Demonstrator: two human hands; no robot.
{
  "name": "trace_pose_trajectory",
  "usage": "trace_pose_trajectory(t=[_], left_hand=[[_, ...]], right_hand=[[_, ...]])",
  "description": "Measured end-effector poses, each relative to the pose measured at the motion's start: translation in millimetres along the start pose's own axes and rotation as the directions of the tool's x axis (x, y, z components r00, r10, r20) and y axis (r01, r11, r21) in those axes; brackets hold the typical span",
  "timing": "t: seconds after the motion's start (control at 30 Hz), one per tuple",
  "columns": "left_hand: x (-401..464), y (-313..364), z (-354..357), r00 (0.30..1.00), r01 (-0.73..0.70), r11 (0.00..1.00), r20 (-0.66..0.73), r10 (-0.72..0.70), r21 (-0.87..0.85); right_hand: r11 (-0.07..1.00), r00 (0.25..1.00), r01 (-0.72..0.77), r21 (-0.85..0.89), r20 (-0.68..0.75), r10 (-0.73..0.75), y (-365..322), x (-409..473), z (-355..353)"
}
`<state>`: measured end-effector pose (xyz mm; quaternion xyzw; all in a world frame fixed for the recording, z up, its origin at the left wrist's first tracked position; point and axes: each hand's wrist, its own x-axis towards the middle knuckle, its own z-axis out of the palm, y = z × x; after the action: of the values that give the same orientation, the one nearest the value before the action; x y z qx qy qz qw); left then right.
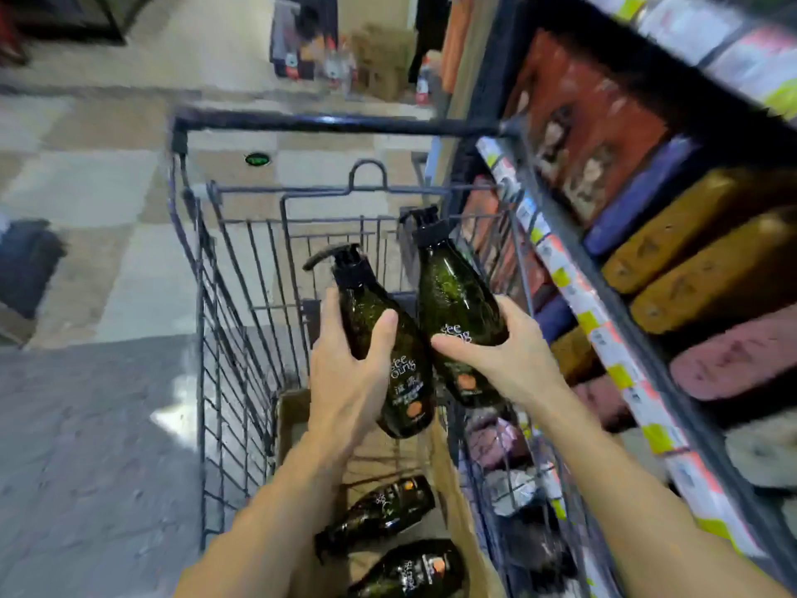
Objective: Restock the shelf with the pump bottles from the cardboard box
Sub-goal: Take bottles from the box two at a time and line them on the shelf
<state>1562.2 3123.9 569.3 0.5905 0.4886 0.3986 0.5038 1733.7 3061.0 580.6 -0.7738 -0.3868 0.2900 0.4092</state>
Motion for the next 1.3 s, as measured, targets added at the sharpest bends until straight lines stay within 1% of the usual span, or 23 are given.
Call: trace_pose_trajectory(t=[0.1, 0.2, 0.3, 0.33, 0.4, 0.47, 0.5, 0.57, 0.63, 0.7, 0.77, 0.8, 0.87, 0.93, 1.03, 1.07, 1.2, 1.3], left_hand=[[-15, 91, -11, 0.986, -0.139, 0.99, 0.088, 0.138, 0.003], [-61, 171, -19, 0.947, -0.242, 0.97, 0.207, 0.244, -0.038], [-129, 234, -20, 0.853, -0.355, 0.929, 0.369, 0.369, -0.11], [-154, 246, -21, 0.817, -0.36, 0.925, 0.437, 0.377, -0.125], [-207, 265, -16, 0.735, -0.32, 0.936, 0.584, 0.343, -0.147], [-262, 280, -7, 0.633, -0.296, 0.942, 0.707, 0.316, -0.155], [-289, 289, -2, 0.577, -0.319, 0.934, 0.749, 0.325, -0.16], [-340, 304, 7, 0.436, -0.37, 0.904, 0.82, 0.371, -0.212], [-382, 317, 17, 0.315, -0.392, 0.881, 0.861, 0.4, -0.266], [-417, 325, 32, 0.217, -0.39, 0.855, 0.868, 0.446, -0.342], [-448, 332, 49, 0.124, -0.381, 0.839, 0.878, 0.462, -0.388], [-463, 334, 59, 0.084, -0.378, 0.829, 0.877, 0.474, -0.412], [-493, 343, 76, 0.03, -0.379, 0.811, 0.87, 0.492, -0.446], [-519, 352, 94, -0.008, -0.38, 0.79, 0.855, 0.518, -0.481], [-549, 371, 126, -0.027, -0.379, 0.751, 0.817, 0.576, -0.542], [-556, 377, 137, -0.015, -0.39, 0.74, 0.807, 0.59, -0.548], [-574, 400, 177, 0.085, -0.403, 0.736, 0.778, 0.622, -0.544], [-575, 409, 197, 0.124, -0.431, 0.72, 0.754, 0.645, -0.544]], right_hand=[[0.987, 0.989, 0.006, 0.158, -0.15, 0.018, -61, -62, -55], [0.976, 0.951, 0.017, 0.218, -0.305, 0.051, -106, -149, -100], [0.978, 0.892, 0.015, 0.209, -0.444, 0.081, -131, -247, -137], [0.979, 0.867, 0.002, 0.202, -0.488, 0.099, -136, -281, -149], [0.978, 0.806, -0.031, 0.206, -0.574, 0.147, -141, -350, -171], [0.973, 0.735, -0.076, 0.218, -0.647, 0.202, -142, -418, -190], [0.967, 0.696, -0.092, 0.237, -0.679, 0.233, -139, -450, -198], [0.952, 0.609, -0.119, 0.283, -0.736, 0.295, -135, -509, -212], [0.942, 0.51, -0.146, 0.301, -0.793, 0.332, -132, -559, -221], [0.937, 0.43, -0.146, 0.317, -0.833, 0.349, -128, -603, -229], [0.932, 0.36, -0.143, 0.334, -0.859, 0.363, -116, -640, -237], [0.929, 0.328, -0.137, 0.343, -0.87, 0.369, -110, -657, -241], [0.928, 0.256, -0.111, 0.356, -0.892, 0.372, -94, -684, -250], [0.934, 0.202, -0.097, 0.345, -0.912, 0.358, -80, -704, -269], [0.951, 0.182, -0.08, 0.297, -0.934, 0.307, -65, -720, -312], [0.957, 0.179, -0.073, 0.28, -0.941, 0.288, -60, -721, -328], [0.972, 0.174, -0.058, 0.226, -0.957, 0.232, -40, -706, -394], [0.979, 0.193, -0.055, 0.198, -0.96, 0.205, -23, -684, -429]])
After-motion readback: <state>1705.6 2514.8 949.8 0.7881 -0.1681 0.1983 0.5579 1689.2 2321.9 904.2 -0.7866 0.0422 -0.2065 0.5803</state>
